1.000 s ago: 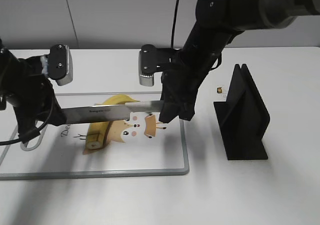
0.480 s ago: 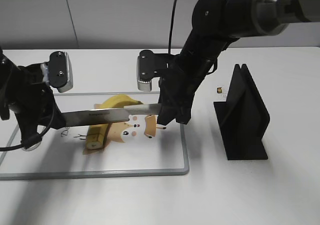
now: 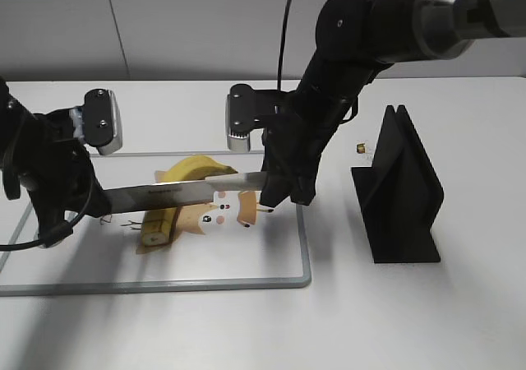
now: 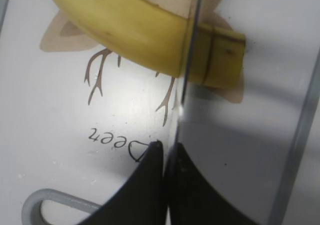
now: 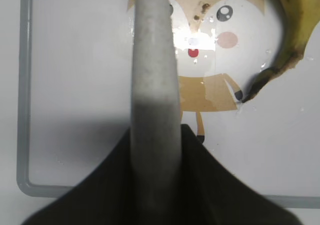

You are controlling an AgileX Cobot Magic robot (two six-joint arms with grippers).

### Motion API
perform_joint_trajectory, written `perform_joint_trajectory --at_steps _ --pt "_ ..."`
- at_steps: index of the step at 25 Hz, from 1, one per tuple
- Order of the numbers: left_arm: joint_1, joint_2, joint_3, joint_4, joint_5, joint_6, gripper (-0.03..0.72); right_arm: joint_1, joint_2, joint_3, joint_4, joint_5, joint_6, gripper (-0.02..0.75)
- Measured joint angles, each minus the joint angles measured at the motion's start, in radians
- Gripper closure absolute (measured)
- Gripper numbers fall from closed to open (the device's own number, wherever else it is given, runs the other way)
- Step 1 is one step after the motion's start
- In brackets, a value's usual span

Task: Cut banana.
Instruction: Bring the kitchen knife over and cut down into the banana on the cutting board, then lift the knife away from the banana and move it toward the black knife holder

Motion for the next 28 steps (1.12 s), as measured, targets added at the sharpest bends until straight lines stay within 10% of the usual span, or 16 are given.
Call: perform_joint_trajectory --at_steps 28 --pt "-0.008 0.106 0.053 -0.017 -0.146 0.008 0.691 0.0 0.085 -0.006 0.002 -0.048 -0.019 0.566"
